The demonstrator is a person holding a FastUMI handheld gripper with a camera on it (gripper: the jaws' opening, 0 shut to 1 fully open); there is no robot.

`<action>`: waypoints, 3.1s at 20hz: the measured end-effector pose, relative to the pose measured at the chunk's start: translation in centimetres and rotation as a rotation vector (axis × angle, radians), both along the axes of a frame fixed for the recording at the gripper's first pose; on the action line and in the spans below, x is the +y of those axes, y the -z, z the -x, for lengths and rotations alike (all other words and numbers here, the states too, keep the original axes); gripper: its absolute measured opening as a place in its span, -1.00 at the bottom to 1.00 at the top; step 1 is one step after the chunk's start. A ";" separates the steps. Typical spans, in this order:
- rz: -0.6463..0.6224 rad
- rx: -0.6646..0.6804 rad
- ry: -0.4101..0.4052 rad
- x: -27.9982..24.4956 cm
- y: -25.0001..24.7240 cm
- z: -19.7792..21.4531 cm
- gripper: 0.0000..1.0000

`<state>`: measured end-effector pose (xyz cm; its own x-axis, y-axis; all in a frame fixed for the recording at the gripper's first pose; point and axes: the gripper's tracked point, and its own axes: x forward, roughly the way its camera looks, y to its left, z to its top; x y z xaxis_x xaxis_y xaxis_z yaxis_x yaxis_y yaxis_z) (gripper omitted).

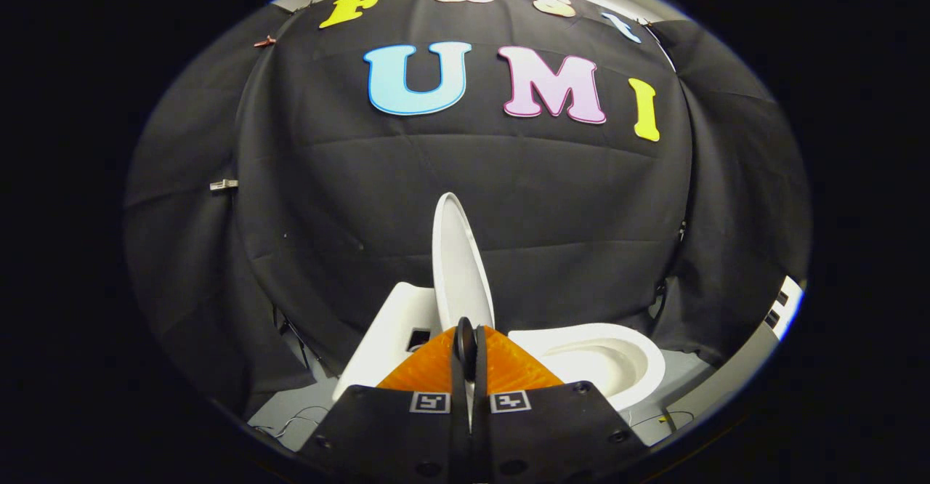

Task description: Open the toilet lid.

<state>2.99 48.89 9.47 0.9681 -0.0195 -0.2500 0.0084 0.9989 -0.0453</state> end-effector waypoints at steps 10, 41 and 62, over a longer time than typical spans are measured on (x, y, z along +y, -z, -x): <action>-0.029 0.014 -0.024 1.1 0.2 0.1 -0.65; -0.039 -0.053 -0.209 0.7 -3.5 2.9 0.98; -0.106 -0.219 -0.059 -30.3 -10.6 2.0 0.97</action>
